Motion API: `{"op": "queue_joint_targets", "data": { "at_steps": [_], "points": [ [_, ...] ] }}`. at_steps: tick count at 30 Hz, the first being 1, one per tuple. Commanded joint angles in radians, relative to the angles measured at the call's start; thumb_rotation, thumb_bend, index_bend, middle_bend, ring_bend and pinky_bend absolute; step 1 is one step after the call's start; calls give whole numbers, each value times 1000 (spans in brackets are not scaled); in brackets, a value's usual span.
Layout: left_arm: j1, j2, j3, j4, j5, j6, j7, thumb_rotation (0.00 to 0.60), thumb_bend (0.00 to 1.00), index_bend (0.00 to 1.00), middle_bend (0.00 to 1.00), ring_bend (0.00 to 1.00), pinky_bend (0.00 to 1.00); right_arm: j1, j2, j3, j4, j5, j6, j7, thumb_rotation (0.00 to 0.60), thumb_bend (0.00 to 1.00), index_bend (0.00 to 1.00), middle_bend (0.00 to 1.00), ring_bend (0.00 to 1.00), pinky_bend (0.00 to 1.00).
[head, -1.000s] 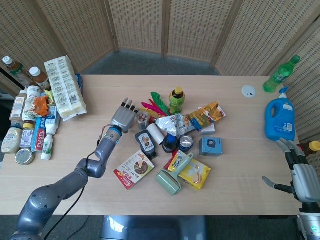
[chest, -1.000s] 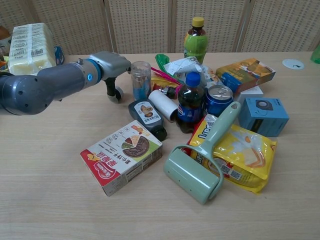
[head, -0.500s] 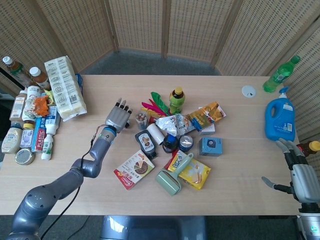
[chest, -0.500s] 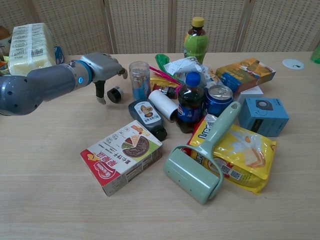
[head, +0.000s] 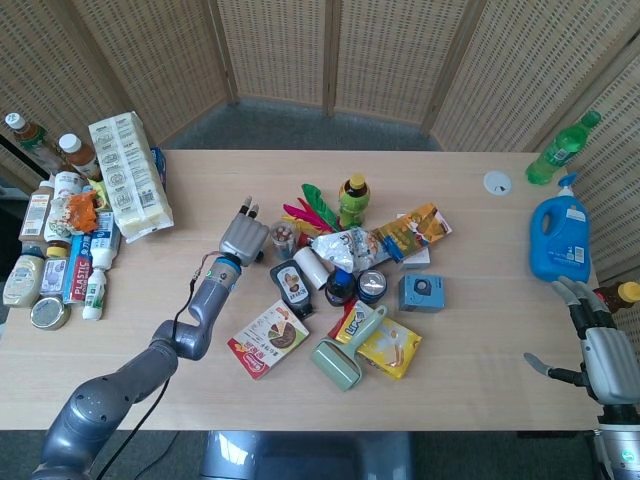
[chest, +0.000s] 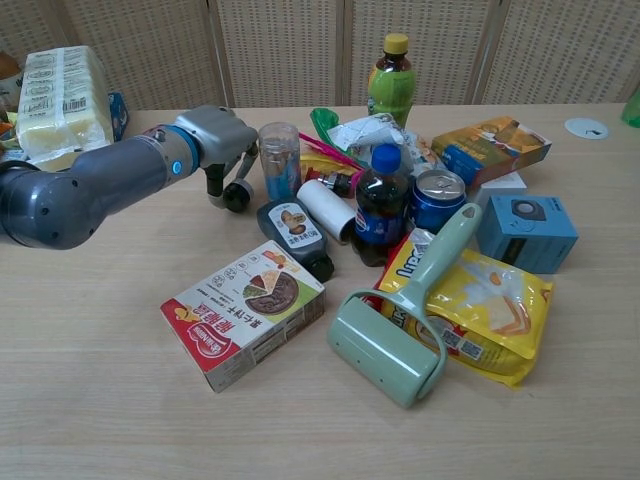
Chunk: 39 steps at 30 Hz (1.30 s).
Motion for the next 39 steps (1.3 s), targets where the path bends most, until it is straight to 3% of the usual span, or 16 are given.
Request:
{"op": "queue_joint_targets", "data": {
  "at_steps": [1, 11, 17, 23, 33, 39],
  "points": [
    [0, -4, 1, 8, 13, 7, -16, 600, 0, 554, 701, 194, 96, 0, 0, 0, 0, -1, 1, 0, 600, 0, 0, 0, 0, 0],
    [15, 36, -8, -28, 34, 35, -31, 600, 0, 616, 772, 263, 103, -2, 3, -4, -8, -11, 6, -1, 600, 0, 0, 0, 0, 0],
    [32, 100, -23, -127, 31, 79, -5, 600, 0, 616, 772, 267, 103, -3, 6, -8, -17, -25, 13, -1, 600, 0, 0, 0, 0, 0],
    [64, 246, -47, -375, 11, 176, 89, 600, 0, 615, 772, 273, 103, -12, 16, -16, -32, -53, 37, 10, 600, 0, 0, 0, 0, 0],
    [110, 580, -112, -929, -125, 358, 367, 600, 0, 617, 774, 284, 103, -26, 38, -30, -54, -106, 83, 44, 600, 0, 0, 0, 0, 0],
    [145, 764, -124, -1156, -175, 441, 439, 600, 0, 626, 790, 295, 103, -38, 53, -40, -65, -137, 114, 64, 600, 0, 0, 0, 0, 0]
  ]
}}
